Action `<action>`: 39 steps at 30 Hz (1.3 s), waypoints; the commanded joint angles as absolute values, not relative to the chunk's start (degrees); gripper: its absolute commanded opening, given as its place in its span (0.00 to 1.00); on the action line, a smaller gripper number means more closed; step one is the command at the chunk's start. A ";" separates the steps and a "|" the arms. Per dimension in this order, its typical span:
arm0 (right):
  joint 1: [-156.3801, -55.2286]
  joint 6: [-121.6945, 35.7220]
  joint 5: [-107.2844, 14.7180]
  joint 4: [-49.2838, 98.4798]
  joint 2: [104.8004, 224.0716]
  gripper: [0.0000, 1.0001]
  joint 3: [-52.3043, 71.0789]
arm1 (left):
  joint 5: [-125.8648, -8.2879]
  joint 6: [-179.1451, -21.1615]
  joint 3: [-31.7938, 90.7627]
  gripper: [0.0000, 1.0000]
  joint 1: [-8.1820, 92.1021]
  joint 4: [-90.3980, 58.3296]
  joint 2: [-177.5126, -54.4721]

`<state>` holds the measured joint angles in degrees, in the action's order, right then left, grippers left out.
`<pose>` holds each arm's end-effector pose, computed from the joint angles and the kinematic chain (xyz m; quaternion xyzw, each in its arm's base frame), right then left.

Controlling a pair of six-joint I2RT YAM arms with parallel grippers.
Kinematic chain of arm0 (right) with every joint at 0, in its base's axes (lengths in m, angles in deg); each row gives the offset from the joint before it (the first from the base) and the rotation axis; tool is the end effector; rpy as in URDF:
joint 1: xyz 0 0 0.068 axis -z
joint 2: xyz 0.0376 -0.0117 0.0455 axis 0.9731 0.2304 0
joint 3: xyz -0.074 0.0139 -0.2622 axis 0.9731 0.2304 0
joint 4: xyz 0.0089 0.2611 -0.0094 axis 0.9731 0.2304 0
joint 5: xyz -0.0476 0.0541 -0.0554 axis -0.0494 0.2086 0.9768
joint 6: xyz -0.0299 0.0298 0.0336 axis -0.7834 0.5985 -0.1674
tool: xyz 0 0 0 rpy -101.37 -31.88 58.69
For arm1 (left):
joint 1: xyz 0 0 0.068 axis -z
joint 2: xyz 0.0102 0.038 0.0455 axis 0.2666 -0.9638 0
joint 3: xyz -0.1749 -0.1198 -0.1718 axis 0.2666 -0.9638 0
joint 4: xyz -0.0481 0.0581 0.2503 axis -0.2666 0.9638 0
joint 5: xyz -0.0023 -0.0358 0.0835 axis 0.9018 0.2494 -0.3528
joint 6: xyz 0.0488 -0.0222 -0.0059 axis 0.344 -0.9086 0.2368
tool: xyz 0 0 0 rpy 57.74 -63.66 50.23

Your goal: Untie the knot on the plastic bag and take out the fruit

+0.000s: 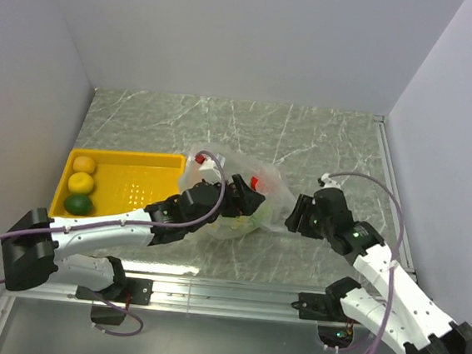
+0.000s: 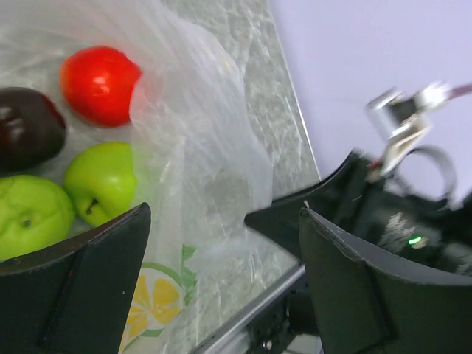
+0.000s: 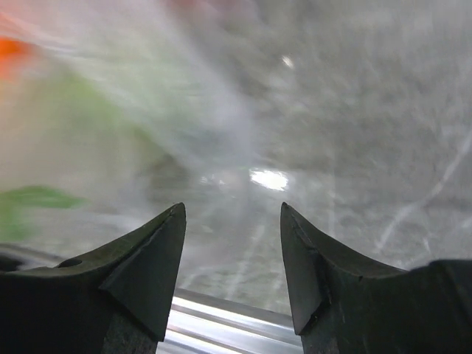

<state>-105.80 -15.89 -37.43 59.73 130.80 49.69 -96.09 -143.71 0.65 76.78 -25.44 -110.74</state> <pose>0.1464 0.0808 0.2339 0.0428 0.9321 0.1796 0.3118 0.1451 -0.2391 0.2765 -0.0669 0.7868 -0.4318 0.4359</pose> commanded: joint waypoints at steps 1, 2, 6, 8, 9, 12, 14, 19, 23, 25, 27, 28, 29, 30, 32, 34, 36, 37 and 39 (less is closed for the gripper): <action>-106.82 -19.12 -37.06 59.24 127.83 0.61 40.57 | -88.46 -140.88 0.74 0.88 77.07 -30.00 -110.46; -106.91 -19.74 -37.15 59.59 127.91 0.62 39.50 | -84.43 -140.61 0.99 0.89 77.07 -30.28 -111.07; -107.09 -22.20 -40.12 59.16 128.18 0.62 35.11 | -75.88 -140.17 2.32 0.92 77.51 -24.76 -113.36; -107.18 -24.65 -40.92 58.55 127.83 0.62 32.65 | -71.67 -138.33 1.88 0.93 77.77 -23.25 -113.45; -107.18 -25.53 -41.10 57.67 127.74 0.62 31.94 | -70.86 -137.54 1.79 0.93 77.86 -22.29 -113.27; -107.09 -28.17 -40.93 57.23 129.14 0.63 29.48 | -72.16 -133.85 2.23 0.93 78.65 -18.16 -111.17; -107.17 -28.71 -42.15 58.01 132.20 0.63 27.02 | -74.27 -132.43 2.93 0.92 78.83 -16.14 -108.37; -107.70 -25.99 -45.23 52.84 135.65 0.63 26.22 | -86.57 -135.06 1.97 0.90 78.83 -11.65 -105.18; -110.33 -24.14 -44.71 49.76 140.11 0.61 26.13 | -85.63 -136.82 -2.15 0.89 79.27 -11.81 -106.76; -111.83 -22.74 -43.22 48.00 142.06 0.60 27.88 | -85.01 -136.91 -3.83 0.89 80.32 -13.58 -107.55; -112.27 -21.42 -42.60 45.55 145.13 0.60 30.43 | -84.66 -136.74 -6.55 0.90 80.85 -17.25 -109.40; -112.27 -19.85 -42.16 44.84 146.19 0.59 33.57 | -84.57 -137.00 -7.78 0.90 80.94 -18.66 -109.93; -112.36 -18.96 -41.11 44.14 147.76 0.59 35.35 | -84.13 -137.26 -10.66 0.91 80.94 -20.24 -110.71; -112.36 -18.17 -40.06 43.43 148.21 0.59 37.19 | -84.04 -137.44 -12.26 0.91 80.94 -22.00 -111.07; -112.27 -16.41 -37.25 41.24 149.01 0.57 42.55 | -84.04 -138.40 -16.03 0.91 80.94 -26.92 -112.56; -111.49 -15.27 -34.70 40.18 149.27 0.56 46.68 | -83.34 -137.80 -16.58 0.91 81.03 -28.51 -113.53; -110.78 -15.08 -34.25 39.91 149.27 0.56 48.28 | -82.81 -136.40 -14.13 0.91 81.99 -27.82 -113.19; -110.78 -15.26 -33.90 39.91 149.27 0.56 49.07 | -83.07 -133.78 -12.99 0.91 84.08 -27.47 -112.57; -110.60 -15.43 -32.93 39.65 149.10 0.56 49.34 | -83.77 -130.95 -8.34 0.91 86.20 -25.54 -110.20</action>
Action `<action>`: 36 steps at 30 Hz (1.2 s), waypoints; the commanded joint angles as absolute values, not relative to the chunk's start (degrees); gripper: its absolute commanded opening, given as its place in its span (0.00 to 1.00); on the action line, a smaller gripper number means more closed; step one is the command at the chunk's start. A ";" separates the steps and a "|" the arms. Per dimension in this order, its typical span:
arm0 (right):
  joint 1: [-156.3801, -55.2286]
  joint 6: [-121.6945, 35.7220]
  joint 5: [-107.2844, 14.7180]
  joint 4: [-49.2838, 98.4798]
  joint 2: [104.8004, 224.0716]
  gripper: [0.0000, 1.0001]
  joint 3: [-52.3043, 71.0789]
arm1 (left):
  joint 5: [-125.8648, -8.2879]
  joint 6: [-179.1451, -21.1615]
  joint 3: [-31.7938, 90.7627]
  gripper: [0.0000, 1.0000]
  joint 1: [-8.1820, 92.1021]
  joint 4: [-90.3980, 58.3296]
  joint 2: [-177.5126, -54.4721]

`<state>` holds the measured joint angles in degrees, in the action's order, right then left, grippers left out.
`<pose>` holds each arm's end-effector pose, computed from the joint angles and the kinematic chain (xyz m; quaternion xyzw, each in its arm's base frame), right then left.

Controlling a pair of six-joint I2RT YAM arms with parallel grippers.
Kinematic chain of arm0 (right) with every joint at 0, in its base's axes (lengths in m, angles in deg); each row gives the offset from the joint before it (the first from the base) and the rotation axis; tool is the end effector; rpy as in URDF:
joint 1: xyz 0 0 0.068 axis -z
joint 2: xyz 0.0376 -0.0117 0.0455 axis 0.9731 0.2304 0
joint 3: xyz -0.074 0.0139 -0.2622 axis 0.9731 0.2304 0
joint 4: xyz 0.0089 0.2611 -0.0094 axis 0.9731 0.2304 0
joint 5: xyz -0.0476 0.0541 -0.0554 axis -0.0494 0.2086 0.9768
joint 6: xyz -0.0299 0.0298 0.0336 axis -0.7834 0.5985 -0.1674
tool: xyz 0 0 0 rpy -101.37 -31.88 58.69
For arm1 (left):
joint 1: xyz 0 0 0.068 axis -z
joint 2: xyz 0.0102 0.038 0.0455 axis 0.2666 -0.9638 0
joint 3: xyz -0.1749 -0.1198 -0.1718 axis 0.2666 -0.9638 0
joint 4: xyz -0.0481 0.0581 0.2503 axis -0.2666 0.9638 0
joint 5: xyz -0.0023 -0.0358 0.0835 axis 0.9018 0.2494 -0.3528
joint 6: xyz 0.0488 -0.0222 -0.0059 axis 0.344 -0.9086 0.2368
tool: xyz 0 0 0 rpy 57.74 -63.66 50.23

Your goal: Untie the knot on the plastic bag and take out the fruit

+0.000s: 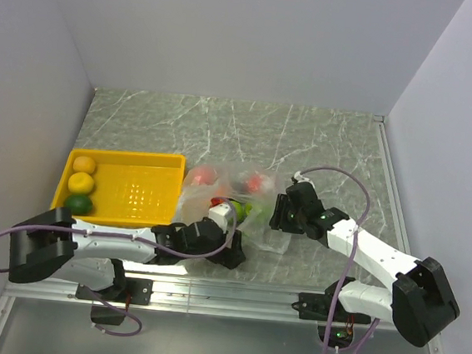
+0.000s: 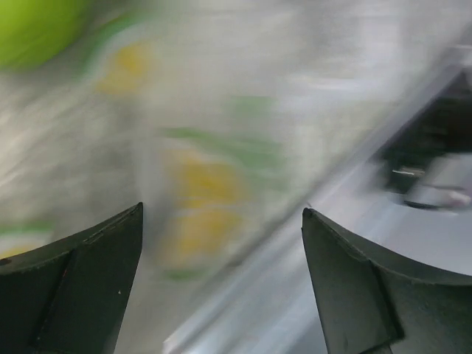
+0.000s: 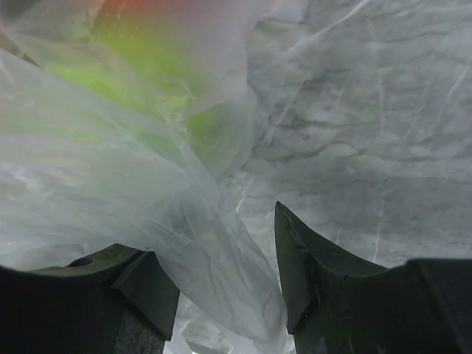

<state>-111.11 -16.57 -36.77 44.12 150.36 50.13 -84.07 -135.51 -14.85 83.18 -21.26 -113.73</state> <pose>0.1849 0.1254 0.1904 -0.0046 0.9460 0.1673 0.2775 0.0976 -0.2240 0.1670 0.1288 0.8875 -0.3311 0.2936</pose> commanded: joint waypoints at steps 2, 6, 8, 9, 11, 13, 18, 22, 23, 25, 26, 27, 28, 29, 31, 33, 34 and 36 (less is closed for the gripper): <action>-110.60 -15.61 -32.49 39.65 149.45 0.56 49.25 | -83.95 -127.08 -2.73 0.91 89.02 -22.82 -108.54; -110.60 -16.31 -32.23 39.91 150.07 0.56 48.46 | -84.04 -121.81 4.68 0.91 91.92 -19.83 -106.51; -110.60 -16.58 -32.31 39.82 149.80 0.55 48.37 | -85.52 -120.48 7.05 0.91 92.01 -18.86 -105.45; -110.52 -16.67 -32.58 39.91 149.71 0.55 48.37 | -87.10 -120.30 7.58 0.91 91.93 -18.07 -105.10; -110.52 -16.84 -32.84 39.91 149.45 0.55 48.28 | -93.86 -119.86 7.24 0.91 91.93 -18.32 -103.87; -110.69 -16.93 -33.11 39.74 149.19 0.49 48.46 | -100.17 -120.56 5.32 0.91 90.88 -18.94 -102.65; -110.60 -16.41 -32.05 40.26 148.84 0.30 49.95 | -101.79 -127.93 -2.59 0.89 84.82 -21.40 -98.60; -110.52 -15.70 -30.21 41.75 147.00 0.14 51.88 | -99.77 -132.59 -7.60 0.89 84.63 -18.07 -97.54; -110.52 -15.53 -30.03 42.02 146.55 0.08 52.32 | -100.03 -134.00 -8.66 0.89 84.63 -16.76 -97.19; -110.52 -14.47 -29.42 44.38 145.23 0.05 53.20 | -102.57 -139.18 -13.30 0.90 84.63 -16.30 -94.22; -110.60 -13.86 -28.63 45.35 144.80 0.02 53.64 | -103.89 -141.11 -15.24 0.90 84.63 -16.83 -92.63; -110.52 -12.55 -28.27 46.84 144.36 0.01 54.69 | -106.25 -144.53 -17.35 0.90 84.37 -17.53 -90.79; -110.34 -11.40 -28.01 47.29 143.39 0.00 55.40 | -106.80 -146.04 -21.81 0.90 84.11 -18.23 -86.86; -110.17 -10.70 -28.96 46.86 142.86 0.00 56.19 | -106.63 -147.19 -24.12 0.90 83.67 -19.54 -84.64; -109.38 -6.92 -30.29 47.99 141.98 0.00 57.68 | -105.14 -149.82 -30.17 0.88 81.65 -23.67 -79.47; -107.01 -4.47 -32.21 48.44 141.54 0.00 59.26 | -104.17 -151.76 -32.83 0.87 80.07 -26.39 -77.25; -105.78 -3.75 -33.10 48.35 140.76 0.00 60.05 | -103.12 -151.94 -34.41 0.87 79.63 -27.02 -76.71; -102.01 -1.56 -33.55 48.70 138.31 0.00 62.25 | -101.89 -151.59 -34.95 0.88 78.49 -29.47 -79.50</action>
<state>-106.76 -6.62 -35.13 45.48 141.46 59.35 -101.86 -148.45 -34.24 80.26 -22.62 -77.67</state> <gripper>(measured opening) 0.009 0.874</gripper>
